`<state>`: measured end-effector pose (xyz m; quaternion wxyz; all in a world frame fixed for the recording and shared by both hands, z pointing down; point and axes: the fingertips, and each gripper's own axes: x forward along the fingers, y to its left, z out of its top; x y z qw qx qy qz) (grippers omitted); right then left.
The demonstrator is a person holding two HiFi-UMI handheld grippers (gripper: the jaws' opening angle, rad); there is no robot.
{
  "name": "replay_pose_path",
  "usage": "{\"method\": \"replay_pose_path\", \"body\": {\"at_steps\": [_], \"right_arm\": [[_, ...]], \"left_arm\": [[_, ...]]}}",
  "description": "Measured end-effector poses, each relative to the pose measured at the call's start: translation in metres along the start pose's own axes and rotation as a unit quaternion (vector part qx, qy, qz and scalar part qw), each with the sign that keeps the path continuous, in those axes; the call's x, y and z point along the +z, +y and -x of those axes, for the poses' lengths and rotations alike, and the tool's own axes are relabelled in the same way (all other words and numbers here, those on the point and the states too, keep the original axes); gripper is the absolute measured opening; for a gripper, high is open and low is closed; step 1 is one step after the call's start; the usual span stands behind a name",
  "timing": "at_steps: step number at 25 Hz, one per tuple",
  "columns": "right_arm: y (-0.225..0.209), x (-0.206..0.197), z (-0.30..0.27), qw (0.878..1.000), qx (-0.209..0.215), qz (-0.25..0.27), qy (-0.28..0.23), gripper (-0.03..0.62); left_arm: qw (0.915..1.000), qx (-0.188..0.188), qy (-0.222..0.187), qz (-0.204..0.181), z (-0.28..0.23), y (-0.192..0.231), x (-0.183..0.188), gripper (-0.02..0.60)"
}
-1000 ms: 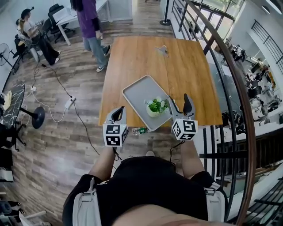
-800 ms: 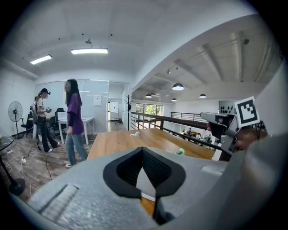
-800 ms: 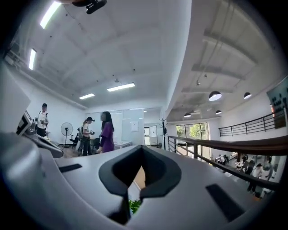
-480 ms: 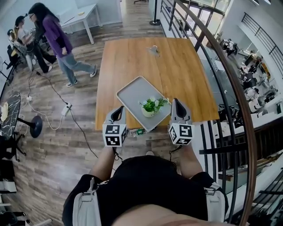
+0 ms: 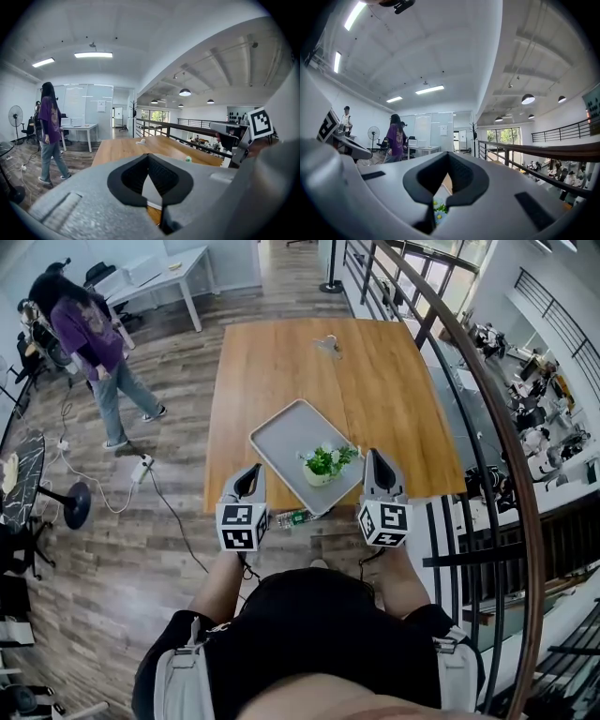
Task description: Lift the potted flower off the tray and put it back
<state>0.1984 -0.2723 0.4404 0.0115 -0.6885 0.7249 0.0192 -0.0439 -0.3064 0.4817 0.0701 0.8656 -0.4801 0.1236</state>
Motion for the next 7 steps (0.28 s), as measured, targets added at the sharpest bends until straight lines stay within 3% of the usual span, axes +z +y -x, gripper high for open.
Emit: {"method": "replay_pose_path", "body": {"at_steps": [7], "right_arm": [[0.0097,-0.0007,-0.0034,1.0,0.002,0.0,-0.002,-0.005]], "left_arm": [[0.9998,0.004,-0.013,0.012,0.0064,0.0108,0.0013,0.012]]}}
